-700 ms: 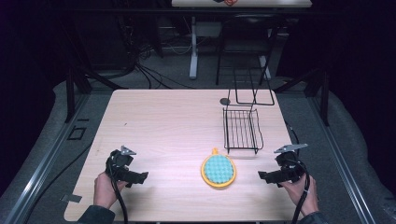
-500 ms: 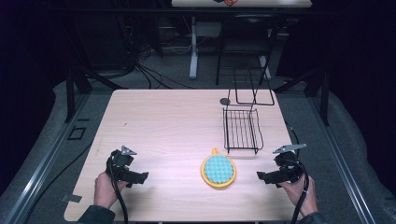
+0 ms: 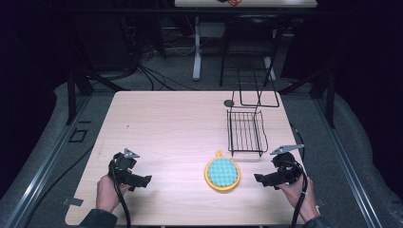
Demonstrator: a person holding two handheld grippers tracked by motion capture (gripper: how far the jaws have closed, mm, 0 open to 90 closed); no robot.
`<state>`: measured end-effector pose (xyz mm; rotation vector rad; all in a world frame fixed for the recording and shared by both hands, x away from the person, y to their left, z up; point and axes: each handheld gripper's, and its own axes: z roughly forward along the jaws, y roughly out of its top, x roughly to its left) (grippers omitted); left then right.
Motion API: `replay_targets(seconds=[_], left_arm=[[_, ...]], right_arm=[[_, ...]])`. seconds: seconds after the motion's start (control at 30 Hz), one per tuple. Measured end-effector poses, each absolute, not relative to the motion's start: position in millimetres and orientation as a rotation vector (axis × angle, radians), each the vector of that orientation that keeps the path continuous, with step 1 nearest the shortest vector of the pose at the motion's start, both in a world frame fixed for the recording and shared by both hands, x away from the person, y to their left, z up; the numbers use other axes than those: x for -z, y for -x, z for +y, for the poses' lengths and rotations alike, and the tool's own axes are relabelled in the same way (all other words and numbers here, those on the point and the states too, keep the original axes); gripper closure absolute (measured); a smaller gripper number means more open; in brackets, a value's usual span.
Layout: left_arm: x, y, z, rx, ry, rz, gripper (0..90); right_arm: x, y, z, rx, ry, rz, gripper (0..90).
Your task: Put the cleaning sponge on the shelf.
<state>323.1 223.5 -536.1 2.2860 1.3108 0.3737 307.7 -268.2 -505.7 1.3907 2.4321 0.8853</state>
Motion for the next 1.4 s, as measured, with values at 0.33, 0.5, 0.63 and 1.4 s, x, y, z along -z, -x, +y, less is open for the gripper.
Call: replay_targets(seconds=[0.33, 0.5, 0.63, 1.4], left_arm=[[535, -323, 223, -0.376, -2.284, 1.311, 0.6], [536, -323, 222, -0.382, -2.286, 1.306, 0.5], [535, -323, 222, -0.376, -2.284, 1.308, 0.4], [535, -323, 222, -0.367, -2.296, 1.302, 0.5]], right_arm=[[504, -314, -246, -0.894, -1.328, 2.475, 0.7], [504, -320, -235, -0.902, -1.318, 2.502, 0.0], [508, -332, -224, -0.899, -1.32, 2.539, 0.0], [545, -362, -177, -0.796, -1.343, 2.698, 32.3]])
